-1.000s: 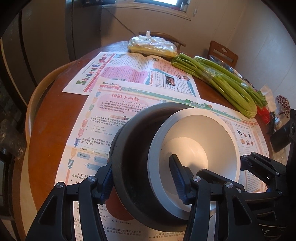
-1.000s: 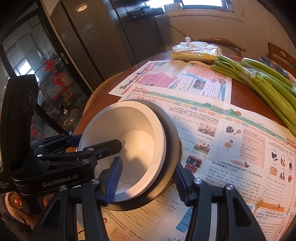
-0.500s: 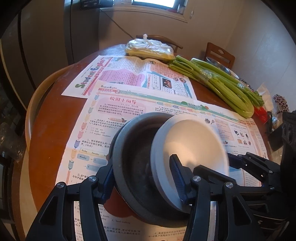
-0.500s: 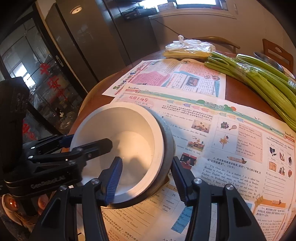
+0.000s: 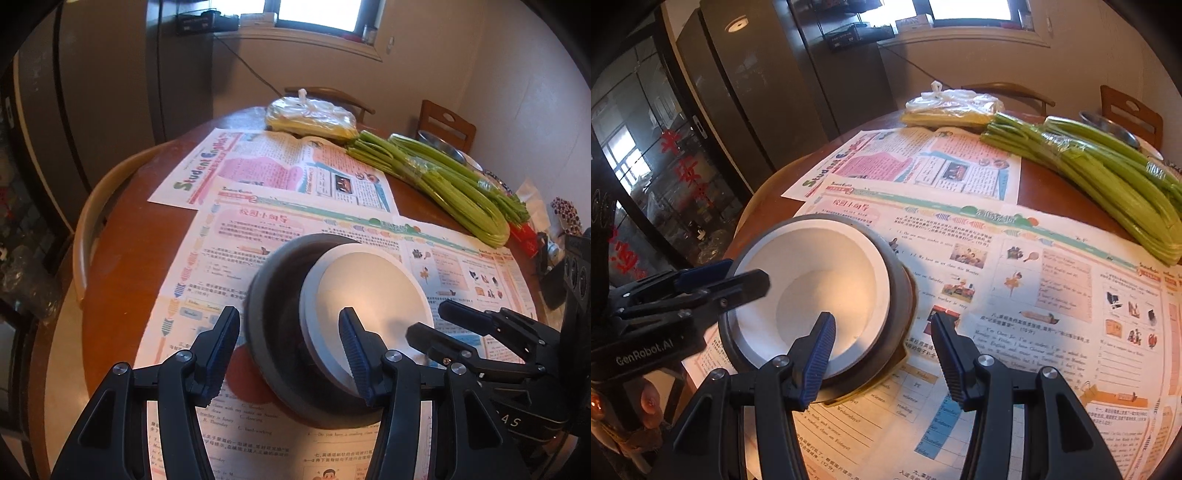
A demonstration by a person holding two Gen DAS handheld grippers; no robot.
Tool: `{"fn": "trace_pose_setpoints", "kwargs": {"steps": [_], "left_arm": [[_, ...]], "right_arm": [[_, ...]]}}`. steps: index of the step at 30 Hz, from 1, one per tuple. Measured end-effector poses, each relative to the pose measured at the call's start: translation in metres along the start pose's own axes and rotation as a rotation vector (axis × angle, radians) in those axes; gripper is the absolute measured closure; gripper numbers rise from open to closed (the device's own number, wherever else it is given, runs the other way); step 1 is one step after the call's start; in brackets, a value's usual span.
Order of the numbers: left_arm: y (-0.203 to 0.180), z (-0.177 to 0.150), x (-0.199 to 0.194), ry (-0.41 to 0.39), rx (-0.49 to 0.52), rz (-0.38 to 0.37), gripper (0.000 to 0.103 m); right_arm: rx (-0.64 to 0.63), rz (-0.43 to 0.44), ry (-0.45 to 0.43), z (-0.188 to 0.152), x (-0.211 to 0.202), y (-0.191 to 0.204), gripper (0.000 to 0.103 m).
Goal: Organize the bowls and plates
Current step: 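Lower the pot onto the steel pan and open the left tool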
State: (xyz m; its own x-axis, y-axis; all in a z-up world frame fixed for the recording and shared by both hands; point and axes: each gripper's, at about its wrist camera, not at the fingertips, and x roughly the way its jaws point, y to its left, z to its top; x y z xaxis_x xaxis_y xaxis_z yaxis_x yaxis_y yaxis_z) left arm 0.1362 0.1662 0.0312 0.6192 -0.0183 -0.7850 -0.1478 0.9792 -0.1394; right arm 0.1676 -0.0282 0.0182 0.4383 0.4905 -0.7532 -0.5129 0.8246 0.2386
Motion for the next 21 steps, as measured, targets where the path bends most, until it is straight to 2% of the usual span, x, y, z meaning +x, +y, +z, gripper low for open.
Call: {"fn": "trace_pose_setpoints", "kwargs": {"steps": [3,14,21], "left_arm": [[0.001,-0.001,-0.007,-0.017,-0.002,0.027,0.045],[0.006,-0.007,-0.033,-0.086,-0.029,0.038,0.044],[-0.007,-0.03,-0.051,-0.123,-0.021,0.036,0.041]], "right_arm": [[-0.003,0.007,-0.016,-0.001,-0.007,0.001,0.048],[-0.024,-0.01,-0.127,-0.002,-0.04,0.006,0.048],[-0.052,-0.003,-0.189,-0.019,-0.068,0.011,0.048]]}}
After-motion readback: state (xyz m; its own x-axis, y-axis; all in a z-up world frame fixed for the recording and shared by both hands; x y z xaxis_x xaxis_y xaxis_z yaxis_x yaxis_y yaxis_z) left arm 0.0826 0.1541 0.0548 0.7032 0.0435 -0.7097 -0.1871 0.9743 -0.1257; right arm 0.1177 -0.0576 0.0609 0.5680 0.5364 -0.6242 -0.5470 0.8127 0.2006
